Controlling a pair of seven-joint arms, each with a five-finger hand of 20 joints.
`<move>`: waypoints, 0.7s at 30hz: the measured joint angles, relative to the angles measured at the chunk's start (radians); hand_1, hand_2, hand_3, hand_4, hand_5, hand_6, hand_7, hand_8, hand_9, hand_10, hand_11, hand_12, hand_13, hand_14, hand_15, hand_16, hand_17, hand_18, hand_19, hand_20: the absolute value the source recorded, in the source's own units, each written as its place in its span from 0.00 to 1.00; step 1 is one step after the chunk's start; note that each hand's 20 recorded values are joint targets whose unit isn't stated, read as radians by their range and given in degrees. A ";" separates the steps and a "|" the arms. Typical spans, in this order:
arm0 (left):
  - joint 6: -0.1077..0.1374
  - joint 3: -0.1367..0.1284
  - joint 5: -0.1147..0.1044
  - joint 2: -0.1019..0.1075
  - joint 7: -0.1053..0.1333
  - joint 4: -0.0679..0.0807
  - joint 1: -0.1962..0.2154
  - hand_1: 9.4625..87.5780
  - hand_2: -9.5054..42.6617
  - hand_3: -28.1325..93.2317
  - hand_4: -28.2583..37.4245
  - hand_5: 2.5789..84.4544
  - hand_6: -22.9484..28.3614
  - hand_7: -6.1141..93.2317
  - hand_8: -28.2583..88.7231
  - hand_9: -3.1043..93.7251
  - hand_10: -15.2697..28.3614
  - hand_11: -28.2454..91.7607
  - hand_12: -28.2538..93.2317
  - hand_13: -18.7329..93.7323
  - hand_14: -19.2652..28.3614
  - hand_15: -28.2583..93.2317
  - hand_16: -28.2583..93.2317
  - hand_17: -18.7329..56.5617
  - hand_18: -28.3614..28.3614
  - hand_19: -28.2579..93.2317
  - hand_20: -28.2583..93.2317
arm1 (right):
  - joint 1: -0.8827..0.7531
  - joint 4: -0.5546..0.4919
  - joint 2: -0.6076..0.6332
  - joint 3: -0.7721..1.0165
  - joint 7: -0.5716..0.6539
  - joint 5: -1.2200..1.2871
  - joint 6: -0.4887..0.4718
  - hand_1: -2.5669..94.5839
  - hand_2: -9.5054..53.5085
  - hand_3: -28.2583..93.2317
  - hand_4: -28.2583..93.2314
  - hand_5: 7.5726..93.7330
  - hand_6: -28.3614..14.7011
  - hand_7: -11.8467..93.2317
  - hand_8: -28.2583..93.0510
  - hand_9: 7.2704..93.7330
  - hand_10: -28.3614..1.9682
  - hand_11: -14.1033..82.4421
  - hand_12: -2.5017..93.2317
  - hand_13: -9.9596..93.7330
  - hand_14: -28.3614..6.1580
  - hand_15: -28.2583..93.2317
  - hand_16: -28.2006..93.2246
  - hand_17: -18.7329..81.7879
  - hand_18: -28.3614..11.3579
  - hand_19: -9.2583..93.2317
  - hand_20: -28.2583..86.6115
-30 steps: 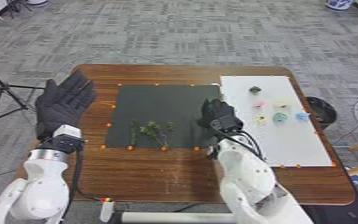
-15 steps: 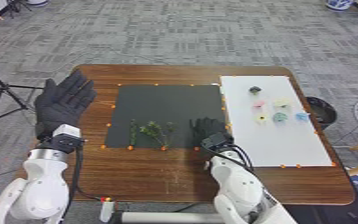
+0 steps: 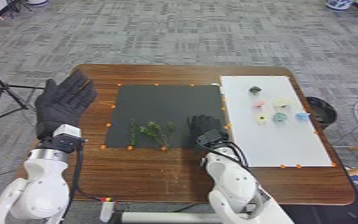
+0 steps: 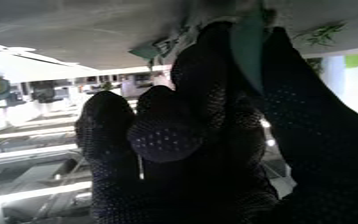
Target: Arrange flowers
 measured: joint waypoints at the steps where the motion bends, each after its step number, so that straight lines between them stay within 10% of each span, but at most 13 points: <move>1: 0.001 0.000 -0.002 0.000 0.001 0.000 0.000 0.20 0.43 0.79 0.00 0.53 0.61 0.17 0.17 0.39 0.68 0.39 0.31 0.40 0.71 0.40 0.22 0.16 0.75 0.50 0.30 | 0.000 -0.005 0.000 0.001 0.001 0.003 -0.021 0.55 0.00 0.80 0.08 0.77 0.61 0.53 0.39 0.83 0.58 0.56 0.63 0.85 0.57 0.80 0.60 0.71 0.15 1.00 0.64; 13: 0.008 0.000 -0.008 0.000 0.004 -0.001 0.001 0.21 0.42 0.80 0.00 0.53 0.61 0.17 0.17 0.39 0.68 0.39 0.31 0.40 0.71 0.41 0.21 0.16 0.75 0.51 0.30 | -0.004 -0.053 0.006 0.003 0.010 0.026 -0.053 0.46 0.00 0.78 0.07 0.79 0.58 0.41 0.36 0.79 0.48 0.66 0.46 0.84 0.54 0.81 0.59 0.70 0.15 1.00 0.63; 21: 0.022 0.000 -0.028 0.000 0.009 -0.005 0.004 0.22 0.40 0.80 0.00 0.54 0.61 0.17 0.17 0.40 0.68 0.39 0.31 0.40 0.71 0.41 0.21 0.16 0.75 0.51 0.30 | -0.003 -0.077 0.006 0.006 0.012 0.036 -0.071 0.39 0.00 0.82 0.07 0.79 0.57 0.37 0.17 0.79 0.46 0.64 0.43 0.83 0.52 0.81 0.59 0.69 0.13 1.00 0.63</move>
